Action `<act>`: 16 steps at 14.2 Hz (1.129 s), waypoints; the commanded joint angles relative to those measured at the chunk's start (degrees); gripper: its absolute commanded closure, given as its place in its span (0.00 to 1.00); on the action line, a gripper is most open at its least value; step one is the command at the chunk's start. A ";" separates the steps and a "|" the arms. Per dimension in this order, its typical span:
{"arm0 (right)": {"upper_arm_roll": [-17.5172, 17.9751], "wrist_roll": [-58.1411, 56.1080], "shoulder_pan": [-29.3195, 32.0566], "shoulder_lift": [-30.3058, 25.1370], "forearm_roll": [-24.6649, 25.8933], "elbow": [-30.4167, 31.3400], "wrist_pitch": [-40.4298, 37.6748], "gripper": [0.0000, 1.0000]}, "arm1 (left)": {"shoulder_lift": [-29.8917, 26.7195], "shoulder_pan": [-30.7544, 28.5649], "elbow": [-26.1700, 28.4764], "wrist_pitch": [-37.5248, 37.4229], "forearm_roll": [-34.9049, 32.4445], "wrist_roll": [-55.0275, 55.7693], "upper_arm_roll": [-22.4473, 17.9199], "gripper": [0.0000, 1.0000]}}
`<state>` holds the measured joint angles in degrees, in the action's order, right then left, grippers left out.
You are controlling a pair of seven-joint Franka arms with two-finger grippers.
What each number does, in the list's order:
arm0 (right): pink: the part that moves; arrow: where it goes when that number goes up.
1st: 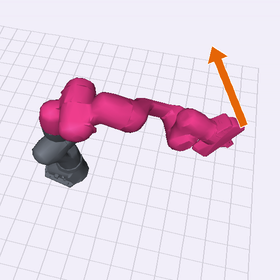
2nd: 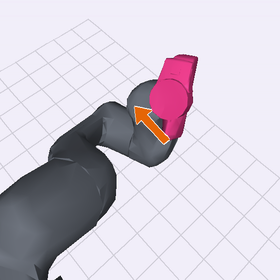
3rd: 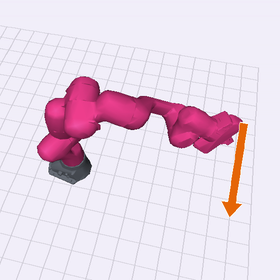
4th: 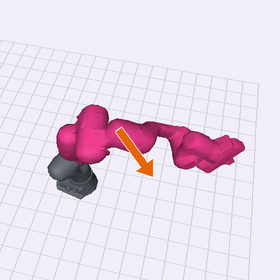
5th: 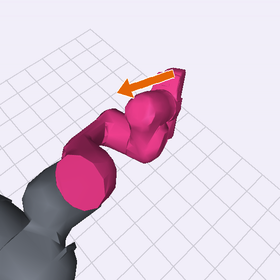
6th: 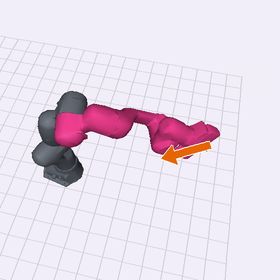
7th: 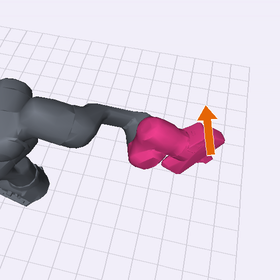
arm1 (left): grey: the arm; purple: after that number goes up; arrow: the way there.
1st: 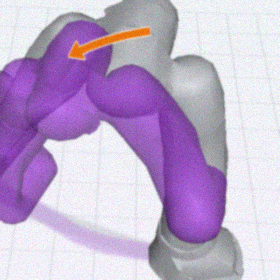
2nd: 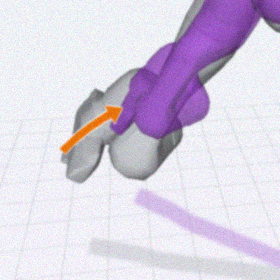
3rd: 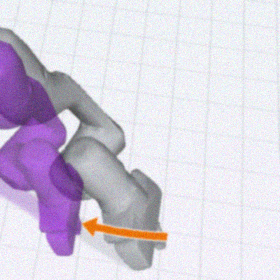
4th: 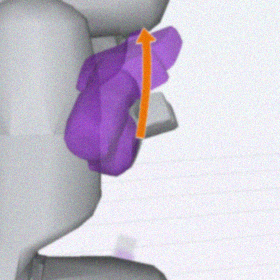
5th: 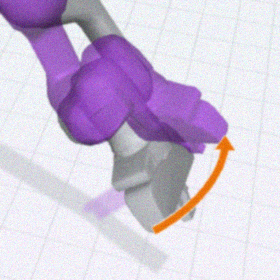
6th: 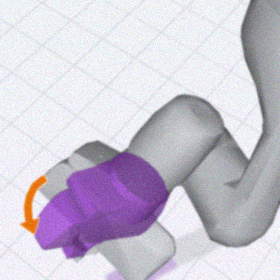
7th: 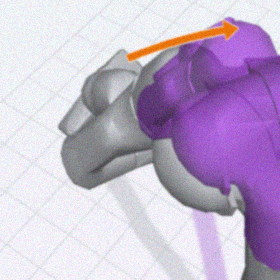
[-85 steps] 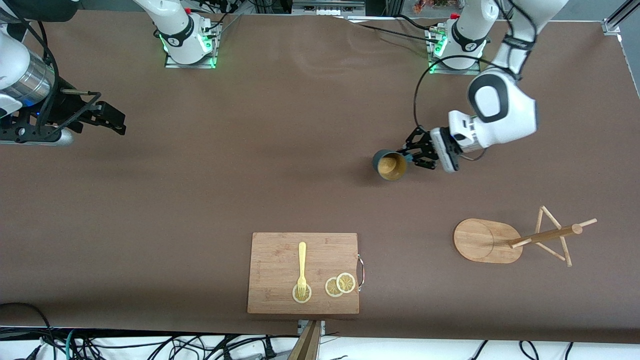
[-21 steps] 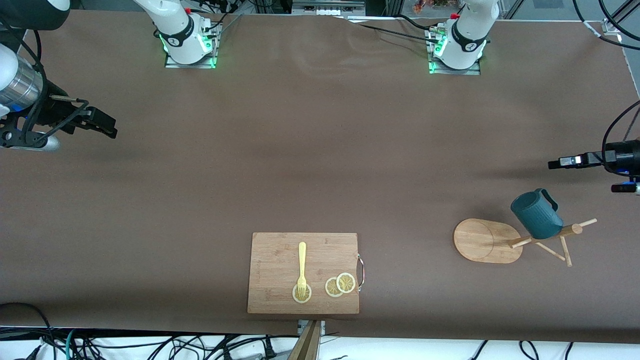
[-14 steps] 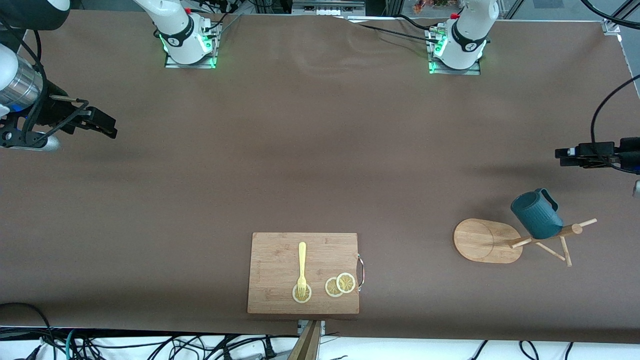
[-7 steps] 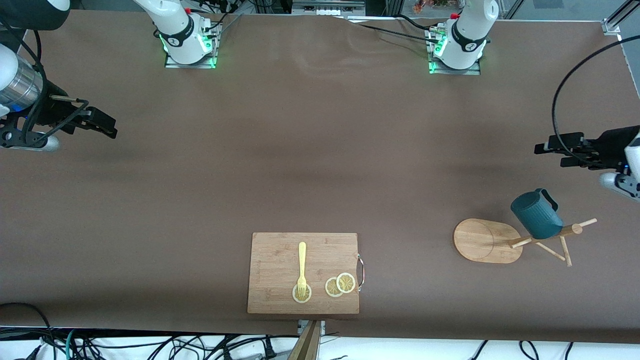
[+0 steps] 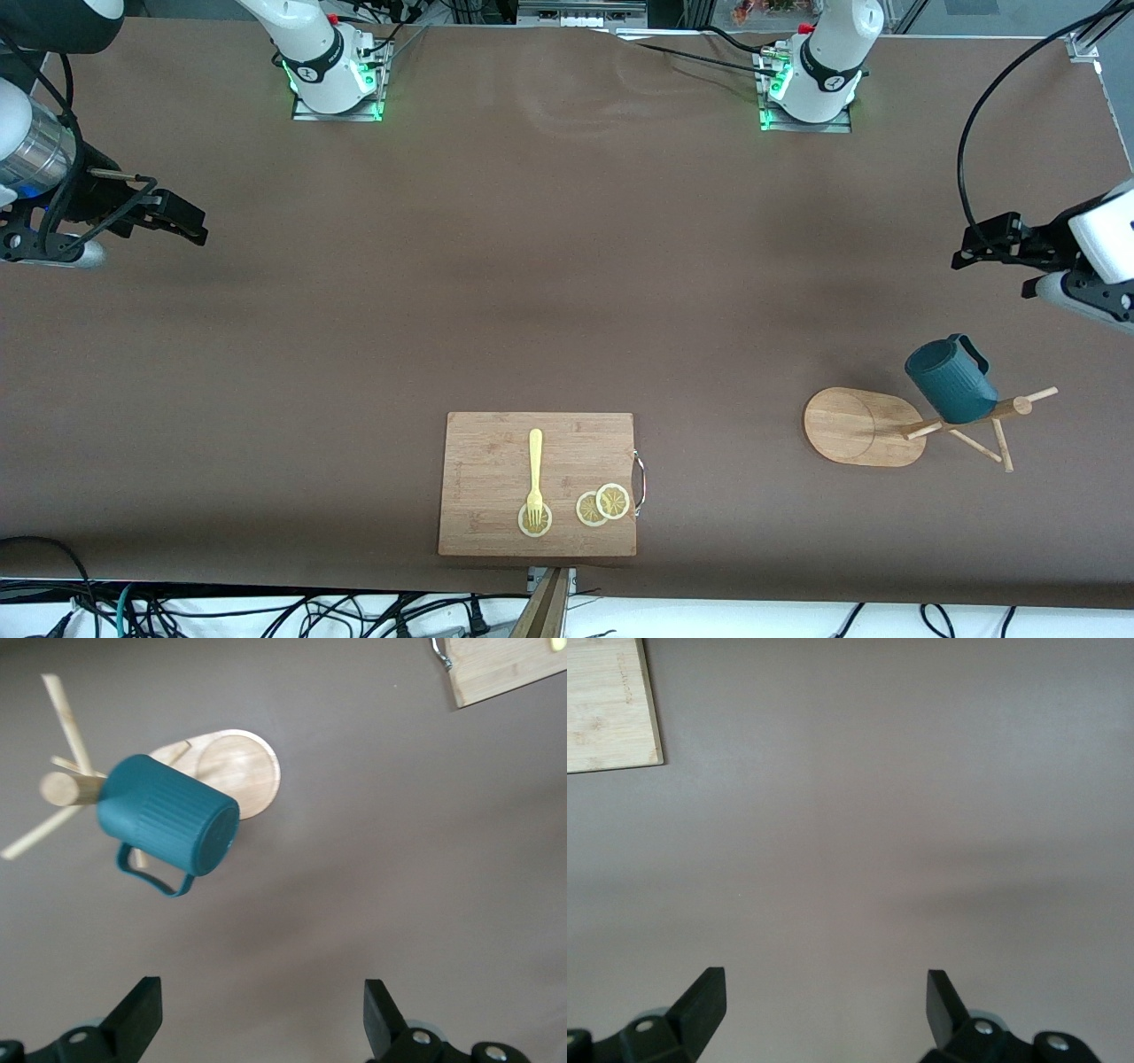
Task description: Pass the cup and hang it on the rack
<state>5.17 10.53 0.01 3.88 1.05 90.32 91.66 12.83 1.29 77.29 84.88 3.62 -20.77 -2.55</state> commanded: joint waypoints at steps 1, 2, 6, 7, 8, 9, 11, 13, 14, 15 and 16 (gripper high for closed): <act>0.37 0.46 0.52 -0.37 0.01 0.12 0.10 0.00 | -3.51 3.88 0.93 0.29 -6.24 1.69 -0.53 0.00; 0.37 0.46 0.52 -0.37 0.01 0.12 0.10 0.00 | -4.47 3.98 1.46 -0.15 -6.69 4.75 -0.53 0.00; 0.37 0.46 0.52 -0.37 0.01 0.12 0.01 0.00 | -5.98 4.07 3.21 -0.95 -5.73 11.81 -0.53 0.00; 0.37 0.46 0.52 -0.37 0.01 0.12 0.01 0.00 | -6.94 3.90 4.52 -0.95 -5.03 12.59 -0.44 0.00; 0.37 0.46 0.52 -0.37 0.01 0.12 0.01 0.00 | -7.64 3.37 5.49 -0.95 -3.03 13.99 -0.53 0.00; 0.37 0.46 0.52 -0.37 0.01 0.12 0.01 0.00 | -7.74 3.19 5.68 -0.95 -2.13 15.05 -0.62 0.00; 0.46 0.46 0.52 -0.46 0.01 0.12 0.01 0.00 | -7.65 3.36 5.51 -0.95 -2.13 15.23 -0.62 0.00; 0.46 0.46 0.52 -0.46 0.01 0.12 -0.08 0.00 | -6.16 3.19 4.54 -1.03 -2.13 15.15 -0.62 0.00; 0.46 0.46 0.52 -0.46 0.01 0.12 -0.08 0.00 | -5.72 3.28 4.28 -1.03 -2.13 15.15 -0.62 0.00; 0.46 0.46 0.52 -0.46 0.01 0.12 -0.08 0.00 | -5.63 3.37 3.93 -1.03 -2.13 15.15 -0.53 0.00; 0.54 0.46 0.43 -0.46 0.01 0.03 -0.08 0.00 | -5.19 3.37 3.75 -1.30 -2.13 15.15 -0.53 0.00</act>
<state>5.17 10.53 0.01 3.88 1.05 90.32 91.66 7.40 4.65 81.16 83.82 0.53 -6.19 -3.05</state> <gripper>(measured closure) 0.000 0.000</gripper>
